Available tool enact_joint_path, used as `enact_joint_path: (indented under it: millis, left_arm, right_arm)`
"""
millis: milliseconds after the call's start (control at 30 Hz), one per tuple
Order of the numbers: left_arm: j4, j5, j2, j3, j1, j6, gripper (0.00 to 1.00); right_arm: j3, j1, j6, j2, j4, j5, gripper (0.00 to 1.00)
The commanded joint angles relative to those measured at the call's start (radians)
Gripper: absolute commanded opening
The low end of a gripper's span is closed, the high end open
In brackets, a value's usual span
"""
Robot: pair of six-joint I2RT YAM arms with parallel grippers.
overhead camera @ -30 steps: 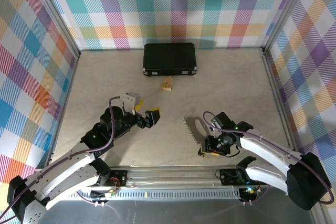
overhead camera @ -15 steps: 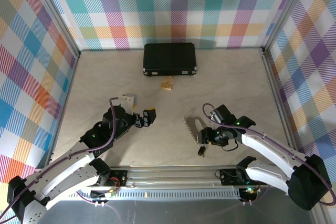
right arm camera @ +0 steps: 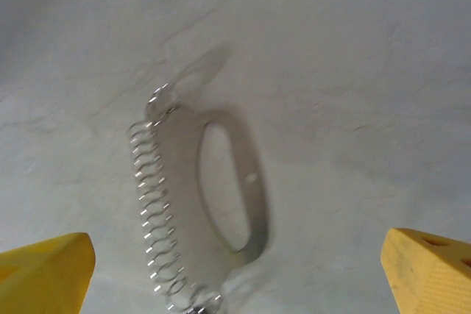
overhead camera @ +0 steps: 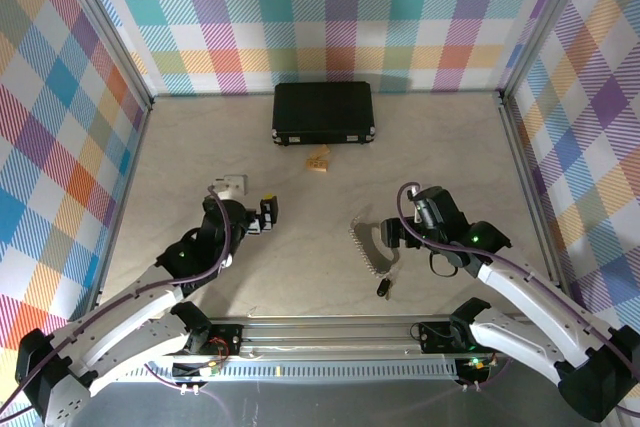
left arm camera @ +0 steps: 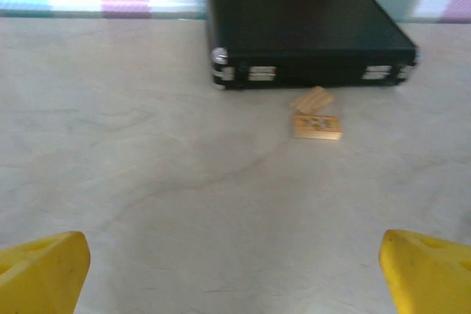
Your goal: Put the keys on the keyring
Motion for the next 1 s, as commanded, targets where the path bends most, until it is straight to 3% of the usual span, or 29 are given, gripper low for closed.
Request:
enact_joint_path:
  millis: [0,167,300,433,600,800,967]
  left_arm:
    - [0.052,-0.193,-0.03,-0.037,0.021,0.133,1.0]
    - [0.191,-0.313,-0.01,-0.104,0.084,0.231,1.0]
    - [0.438,-0.317,0.079,-0.199,0.156,0.249,1.0]
    - [0.559,-0.309,0.226,-0.216,0.227,0.249,1.0]
    - [0.738,-0.254,0.399,-0.218,0.289,0.275,1.0]
    - [1.029,-0.169,0.585,-0.252,0.371,0.308,1.0]
    - [1.157,-0.094,0.69,-0.236,0.413,0.34,1.0]
  right_arm:
    - [0.009,-0.024,-0.072,-0.03,0.073,0.195,0.99]
    - [-0.101,-0.071,-0.072,-0.103,0.263,0.507,0.99]
    - [-0.202,-0.137,-0.163,-0.145,0.467,0.557,0.99]
    - [-0.264,-0.217,-0.231,-0.127,0.603,0.539,0.99]
    - [-0.316,-0.324,-0.284,-0.025,0.769,0.358,0.99]
    - [-0.365,-0.419,-0.319,0.126,1.016,0.254,0.99]
    - [-0.378,-0.491,-0.318,0.249,1.17,0.168,0.99]
